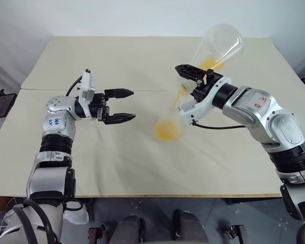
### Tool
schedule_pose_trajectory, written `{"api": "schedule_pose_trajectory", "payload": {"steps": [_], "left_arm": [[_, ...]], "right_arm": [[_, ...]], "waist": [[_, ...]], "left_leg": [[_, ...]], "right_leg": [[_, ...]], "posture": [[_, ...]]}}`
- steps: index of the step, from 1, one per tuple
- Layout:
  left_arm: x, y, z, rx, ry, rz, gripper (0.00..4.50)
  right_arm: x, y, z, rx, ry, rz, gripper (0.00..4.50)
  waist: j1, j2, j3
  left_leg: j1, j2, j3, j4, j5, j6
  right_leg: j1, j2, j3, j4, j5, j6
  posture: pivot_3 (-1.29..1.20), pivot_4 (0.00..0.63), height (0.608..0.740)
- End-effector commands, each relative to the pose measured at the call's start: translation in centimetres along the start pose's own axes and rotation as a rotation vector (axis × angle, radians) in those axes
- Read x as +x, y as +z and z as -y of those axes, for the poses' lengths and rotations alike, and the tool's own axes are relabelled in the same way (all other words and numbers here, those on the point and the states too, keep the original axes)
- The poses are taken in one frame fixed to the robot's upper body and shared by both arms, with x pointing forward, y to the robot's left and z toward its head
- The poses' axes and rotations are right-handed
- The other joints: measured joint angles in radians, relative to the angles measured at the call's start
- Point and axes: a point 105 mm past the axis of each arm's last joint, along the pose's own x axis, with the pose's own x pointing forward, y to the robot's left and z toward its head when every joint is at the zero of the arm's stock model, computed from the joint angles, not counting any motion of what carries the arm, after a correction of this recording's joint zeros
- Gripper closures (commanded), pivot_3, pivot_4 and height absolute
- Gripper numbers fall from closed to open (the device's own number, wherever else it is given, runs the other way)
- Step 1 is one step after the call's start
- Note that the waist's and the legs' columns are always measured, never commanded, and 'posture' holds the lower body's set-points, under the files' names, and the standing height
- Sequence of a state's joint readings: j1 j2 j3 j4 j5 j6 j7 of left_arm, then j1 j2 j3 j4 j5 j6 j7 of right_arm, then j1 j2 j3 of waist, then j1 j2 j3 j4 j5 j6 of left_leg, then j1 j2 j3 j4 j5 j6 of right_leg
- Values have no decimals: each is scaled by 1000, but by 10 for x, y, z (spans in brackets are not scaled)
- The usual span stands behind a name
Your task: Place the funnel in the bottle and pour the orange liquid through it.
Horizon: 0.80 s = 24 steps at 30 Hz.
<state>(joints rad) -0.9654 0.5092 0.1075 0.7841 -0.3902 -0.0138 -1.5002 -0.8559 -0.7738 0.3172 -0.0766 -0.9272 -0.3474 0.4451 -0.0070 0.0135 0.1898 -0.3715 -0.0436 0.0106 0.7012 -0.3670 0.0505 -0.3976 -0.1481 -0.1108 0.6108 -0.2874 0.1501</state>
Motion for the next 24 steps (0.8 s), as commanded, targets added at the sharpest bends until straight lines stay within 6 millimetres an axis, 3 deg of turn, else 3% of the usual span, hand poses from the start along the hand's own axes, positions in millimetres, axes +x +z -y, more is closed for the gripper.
{"api": "schedule_pose_trajectory", "payload": {"steps": [1,24], "left_arm": [[-3,16,0,60,-34,25,0],[-2,16,0,59,-36,40,0]], "right_arm": [[-6,-12,22,-36,-72,-36,1679],[-5,-8,25,-69,-77,2,1679]], "waist": [[0,0,0],[0,0,0]], "left_leg": [[0,0,0,0,0,0],[0,0,0,0,0,0]], "right_leg": [[0,0,0,0,0,0],[0,0,0,0,0,0]], "posture": [[0,150,740],[0,150,740]]}}
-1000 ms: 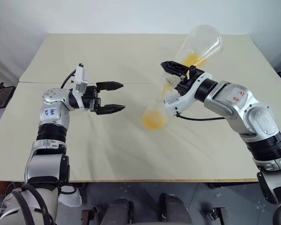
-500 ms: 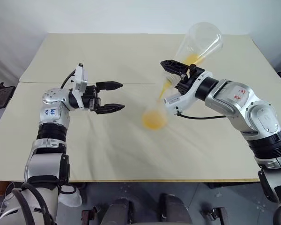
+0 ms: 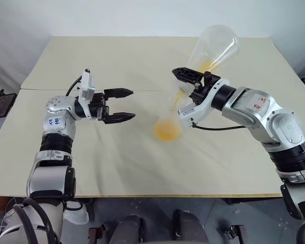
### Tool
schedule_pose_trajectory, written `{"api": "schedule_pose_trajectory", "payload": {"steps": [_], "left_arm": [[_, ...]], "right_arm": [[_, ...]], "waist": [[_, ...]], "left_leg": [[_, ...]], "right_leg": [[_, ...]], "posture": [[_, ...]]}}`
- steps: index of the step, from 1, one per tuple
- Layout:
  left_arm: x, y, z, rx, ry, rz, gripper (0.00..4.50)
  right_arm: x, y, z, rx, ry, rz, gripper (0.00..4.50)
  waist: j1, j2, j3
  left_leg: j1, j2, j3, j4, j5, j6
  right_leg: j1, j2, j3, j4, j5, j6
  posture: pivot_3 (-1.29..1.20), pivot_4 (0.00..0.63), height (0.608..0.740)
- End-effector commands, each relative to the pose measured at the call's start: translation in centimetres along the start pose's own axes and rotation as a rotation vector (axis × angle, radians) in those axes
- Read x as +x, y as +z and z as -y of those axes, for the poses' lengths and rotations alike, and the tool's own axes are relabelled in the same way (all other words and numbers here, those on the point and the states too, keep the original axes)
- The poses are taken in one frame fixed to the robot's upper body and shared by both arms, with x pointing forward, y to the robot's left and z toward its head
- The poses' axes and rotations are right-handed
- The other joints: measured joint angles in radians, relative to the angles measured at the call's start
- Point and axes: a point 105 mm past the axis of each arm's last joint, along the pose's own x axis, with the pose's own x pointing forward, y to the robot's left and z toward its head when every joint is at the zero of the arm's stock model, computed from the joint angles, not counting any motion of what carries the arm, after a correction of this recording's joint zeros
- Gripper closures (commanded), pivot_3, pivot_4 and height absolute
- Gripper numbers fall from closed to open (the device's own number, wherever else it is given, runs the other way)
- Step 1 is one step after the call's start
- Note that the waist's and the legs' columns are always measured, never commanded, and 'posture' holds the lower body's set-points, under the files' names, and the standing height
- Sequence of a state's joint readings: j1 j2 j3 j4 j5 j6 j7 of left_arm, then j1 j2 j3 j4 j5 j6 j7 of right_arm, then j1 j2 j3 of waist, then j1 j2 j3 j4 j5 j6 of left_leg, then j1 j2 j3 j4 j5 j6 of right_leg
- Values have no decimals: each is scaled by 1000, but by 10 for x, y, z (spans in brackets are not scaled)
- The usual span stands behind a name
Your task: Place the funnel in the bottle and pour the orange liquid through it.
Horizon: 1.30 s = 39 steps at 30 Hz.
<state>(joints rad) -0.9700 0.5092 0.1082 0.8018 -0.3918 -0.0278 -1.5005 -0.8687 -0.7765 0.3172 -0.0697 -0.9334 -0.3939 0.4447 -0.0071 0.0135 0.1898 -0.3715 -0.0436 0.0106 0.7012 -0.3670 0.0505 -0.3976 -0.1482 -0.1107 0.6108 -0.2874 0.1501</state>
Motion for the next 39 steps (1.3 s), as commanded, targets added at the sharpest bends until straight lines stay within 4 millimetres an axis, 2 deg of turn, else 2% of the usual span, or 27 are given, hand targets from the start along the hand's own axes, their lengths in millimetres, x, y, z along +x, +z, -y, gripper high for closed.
{"api": "schedule_pose_trajectory", "payload": {"steps": [1,20,39], "left_arm": [[-1,17,1,58,-42,44,0],[2,26,-1,50,-30,132,0],[2,23,3,19,-40,151,0]], "right_arm": [[-6,-12,22,-40,-75,-32,1679],[-5,-9,24,-44,-81,-19,1679],[-5,-10,22,-70,-70,-14,1679]], "waist": [[0,0,0],[0,0,0],[0,0,0]], "left_leg": [[0,0,0,0,0,0],[0,0,0,0,0,0],[0,0,0,0,0,0]], "right_leg": [[0,0,0,0,0,0],[0,0,0,0,0,0],[0,0,0,0,0,0]], "posture": [[0,150,740],[0,150,740],[0,150,740]]}}
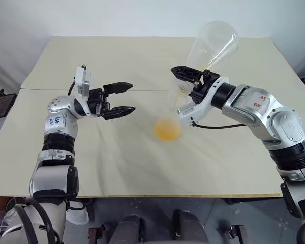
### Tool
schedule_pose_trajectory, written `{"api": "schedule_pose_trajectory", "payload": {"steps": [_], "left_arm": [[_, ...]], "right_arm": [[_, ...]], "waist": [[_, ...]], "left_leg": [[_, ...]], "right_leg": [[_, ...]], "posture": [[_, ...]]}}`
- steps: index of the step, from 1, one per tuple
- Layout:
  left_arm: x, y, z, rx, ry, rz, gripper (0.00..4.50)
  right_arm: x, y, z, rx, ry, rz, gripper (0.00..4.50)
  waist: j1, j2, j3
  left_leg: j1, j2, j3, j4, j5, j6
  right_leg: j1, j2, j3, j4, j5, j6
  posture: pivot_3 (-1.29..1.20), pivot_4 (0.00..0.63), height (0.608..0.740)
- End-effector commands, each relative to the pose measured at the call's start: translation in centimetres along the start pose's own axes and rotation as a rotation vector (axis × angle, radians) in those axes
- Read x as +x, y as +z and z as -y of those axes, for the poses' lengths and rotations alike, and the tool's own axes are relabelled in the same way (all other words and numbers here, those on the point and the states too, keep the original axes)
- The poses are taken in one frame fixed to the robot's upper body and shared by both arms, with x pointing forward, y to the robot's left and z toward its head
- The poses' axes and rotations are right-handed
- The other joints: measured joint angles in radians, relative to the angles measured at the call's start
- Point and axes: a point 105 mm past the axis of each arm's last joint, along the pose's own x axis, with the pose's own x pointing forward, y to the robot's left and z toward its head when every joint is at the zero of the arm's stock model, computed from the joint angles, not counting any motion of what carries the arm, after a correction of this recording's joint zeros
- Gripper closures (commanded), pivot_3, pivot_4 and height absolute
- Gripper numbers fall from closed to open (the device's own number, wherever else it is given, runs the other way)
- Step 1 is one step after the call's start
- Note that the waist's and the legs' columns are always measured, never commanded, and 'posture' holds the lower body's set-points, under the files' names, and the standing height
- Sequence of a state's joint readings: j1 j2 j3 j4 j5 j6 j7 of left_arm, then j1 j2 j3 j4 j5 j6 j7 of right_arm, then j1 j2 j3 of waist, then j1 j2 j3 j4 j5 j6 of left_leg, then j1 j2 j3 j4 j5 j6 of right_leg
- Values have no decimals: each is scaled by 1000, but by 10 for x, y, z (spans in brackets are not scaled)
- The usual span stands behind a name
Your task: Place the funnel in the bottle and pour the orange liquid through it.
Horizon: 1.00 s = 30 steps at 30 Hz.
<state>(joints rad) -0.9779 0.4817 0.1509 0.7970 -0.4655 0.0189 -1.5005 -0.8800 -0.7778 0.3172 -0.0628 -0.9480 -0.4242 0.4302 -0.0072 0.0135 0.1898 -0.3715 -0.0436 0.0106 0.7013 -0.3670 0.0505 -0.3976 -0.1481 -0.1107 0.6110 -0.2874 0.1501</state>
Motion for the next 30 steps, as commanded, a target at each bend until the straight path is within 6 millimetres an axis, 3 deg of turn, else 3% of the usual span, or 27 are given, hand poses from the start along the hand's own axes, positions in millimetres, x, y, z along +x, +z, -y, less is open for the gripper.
{"api": "schedule_pose_trajectory", "payload": {"steps": [1,30], "left_arm": [[0,10,5,40,-52,24,0],[4,6,12,26,-45,41,0]], "right_arm": [[-5,-12,19,-43,-57,-30,1679],[-6,-15,21,-58,-67,-35,1679]], "waist": [[0,0,0],[0,0,0]], "left_leg": [[0,0,0,0,0,0],[0,0,0,0,0,0]], "right_leg": [[0,0,0,0,0,0],[0,0,0,0,0,0]], "posture": [[0,150,740],[0,150,740]]}}
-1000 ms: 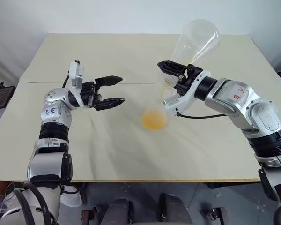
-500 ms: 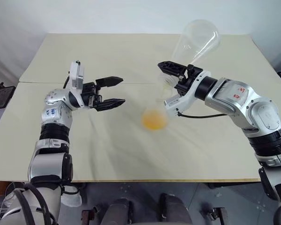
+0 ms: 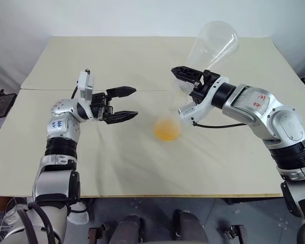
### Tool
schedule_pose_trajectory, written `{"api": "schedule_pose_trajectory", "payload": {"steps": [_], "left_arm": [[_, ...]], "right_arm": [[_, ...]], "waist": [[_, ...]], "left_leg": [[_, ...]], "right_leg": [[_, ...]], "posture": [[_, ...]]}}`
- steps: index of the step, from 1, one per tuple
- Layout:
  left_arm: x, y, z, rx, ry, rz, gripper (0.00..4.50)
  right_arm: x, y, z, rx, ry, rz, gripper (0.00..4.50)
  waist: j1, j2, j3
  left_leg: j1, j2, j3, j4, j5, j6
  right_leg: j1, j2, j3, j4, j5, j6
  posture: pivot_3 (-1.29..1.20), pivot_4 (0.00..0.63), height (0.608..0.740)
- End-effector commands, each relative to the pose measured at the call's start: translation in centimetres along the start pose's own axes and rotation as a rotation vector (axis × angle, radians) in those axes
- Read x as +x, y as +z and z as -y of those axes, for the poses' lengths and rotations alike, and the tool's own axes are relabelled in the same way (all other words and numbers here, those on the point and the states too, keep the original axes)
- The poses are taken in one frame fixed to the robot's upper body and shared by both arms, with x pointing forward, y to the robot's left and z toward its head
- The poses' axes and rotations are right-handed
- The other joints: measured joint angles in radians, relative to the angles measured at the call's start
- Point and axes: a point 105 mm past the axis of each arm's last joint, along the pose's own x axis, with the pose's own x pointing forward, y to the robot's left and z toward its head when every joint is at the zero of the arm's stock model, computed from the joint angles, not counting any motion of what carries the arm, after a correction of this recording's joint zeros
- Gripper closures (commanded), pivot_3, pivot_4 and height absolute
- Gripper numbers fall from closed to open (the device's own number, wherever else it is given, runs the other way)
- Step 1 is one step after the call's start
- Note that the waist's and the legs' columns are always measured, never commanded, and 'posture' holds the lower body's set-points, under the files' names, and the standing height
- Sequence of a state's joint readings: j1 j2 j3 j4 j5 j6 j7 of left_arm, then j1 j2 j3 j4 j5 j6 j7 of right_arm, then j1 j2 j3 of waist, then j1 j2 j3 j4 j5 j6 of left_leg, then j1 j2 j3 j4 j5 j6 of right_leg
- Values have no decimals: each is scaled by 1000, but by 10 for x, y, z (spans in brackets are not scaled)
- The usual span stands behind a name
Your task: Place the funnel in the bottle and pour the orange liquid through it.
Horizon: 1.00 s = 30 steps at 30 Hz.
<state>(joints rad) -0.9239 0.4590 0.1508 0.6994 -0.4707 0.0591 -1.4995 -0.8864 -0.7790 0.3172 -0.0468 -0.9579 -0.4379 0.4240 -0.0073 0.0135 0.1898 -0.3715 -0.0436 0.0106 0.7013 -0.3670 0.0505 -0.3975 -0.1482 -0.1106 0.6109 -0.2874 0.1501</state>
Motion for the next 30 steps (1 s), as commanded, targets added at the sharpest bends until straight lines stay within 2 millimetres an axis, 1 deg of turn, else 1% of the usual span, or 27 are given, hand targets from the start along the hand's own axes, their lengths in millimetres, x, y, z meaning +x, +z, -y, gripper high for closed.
{"api": "schedule_pose_trajectory", "payload": {"steps": [1,7,10,14,15,16,17,19,21,24,25,27,30], "left_arm": [[-1,10,2,38,-11,32,0],[1,10,2,37,-16,30,0],[2,10,1,37,-17,23,0],[1,10,1,37,-19,18,0],[2,9,1,38,-21,11,0],[3,9,1,38,-24,5,0],[4,9,1,37,-26,1,0],[5,9,1,38,-31,-11,0],[5,9,1,42,-36,-24,0],[4,10,1,45,-39,-37,0],[4,11,0,47,-41,-41,0],[3,12,1,47,-44,-48,0],[2,13,1,45,-46,-60,0]], "right_arm": [[-6,-13,23,-52,-72,-36,1679],[-8,-14,23,-58,-68,-38,1679],[-9,-14,23,-16,-75,-47,1679],[-11,-18,23,196,-112,-95,1679],[-13,-19,24,271,-127,-106,1679],[-17,-23,25,397,-151,-131,1679],[-20,-25,24,484,-164,-144,1679],[-26,-33,22,628,-188,-201,1679],[-36,-48,19,811,-252,-284,1679],[-49,-61,10,1019,-297,-351,1679],[-56,-68,2,1131,-314,-383,1679],[-67,-77,-12,1302,-353,-425,1679],[-82,-87,-31,1477,-399,-469,1679]], "waist": [[0,0,0],[0,0,0],[0,0,0],[0,0,0],[0,0,0],[1,0,0],[1,0,0],[1,0,0],[3,0,0],[4,0,0],[3,0,0],[4,0,0],[4,0,0]], "left_leg": [[0,0,0,0,0,0],[0,0,0,0,0,0],[0,0,0,0,0,0],[0,0,0,0,0,0],[0,0,0,0,0,0],[0,0,0,0,0,0],[0,0,0,0,0,0],[0,0,0,0,0,0],[0,0,-1,1,0,0],[0,0,-2,1,0,0],[0,0,-2,1,0,0],[0,0,-2,1,0,0],[0,0,-2,1,0,0]], "right_leg": [[0,0,0,0,0,0],[0,0,0,0,0,0],[0,0,0,0,0,0],[0,0,0,0,0,0],[0,0,0,0,0,0],[0,0,0,0,0,0],[0,0,-1,0,0,0],[0,0,-1,1,0,0],[0,0,-1,1,0,0],[0,0,-1,2,0,0],[0,0,-1,2,0,0],[0,0,-1,2,0,0],[0,0,-1,2,0,0]], "posture": [[0,150,740],[0,150,740],[0,150,740],[0,150,740],[0,150,740],[0,150,740],[0,150,740],[0,150,740],[0,150,740],[0,150,740],[0,150,740],[0,150,740],[0,150,740]]}}
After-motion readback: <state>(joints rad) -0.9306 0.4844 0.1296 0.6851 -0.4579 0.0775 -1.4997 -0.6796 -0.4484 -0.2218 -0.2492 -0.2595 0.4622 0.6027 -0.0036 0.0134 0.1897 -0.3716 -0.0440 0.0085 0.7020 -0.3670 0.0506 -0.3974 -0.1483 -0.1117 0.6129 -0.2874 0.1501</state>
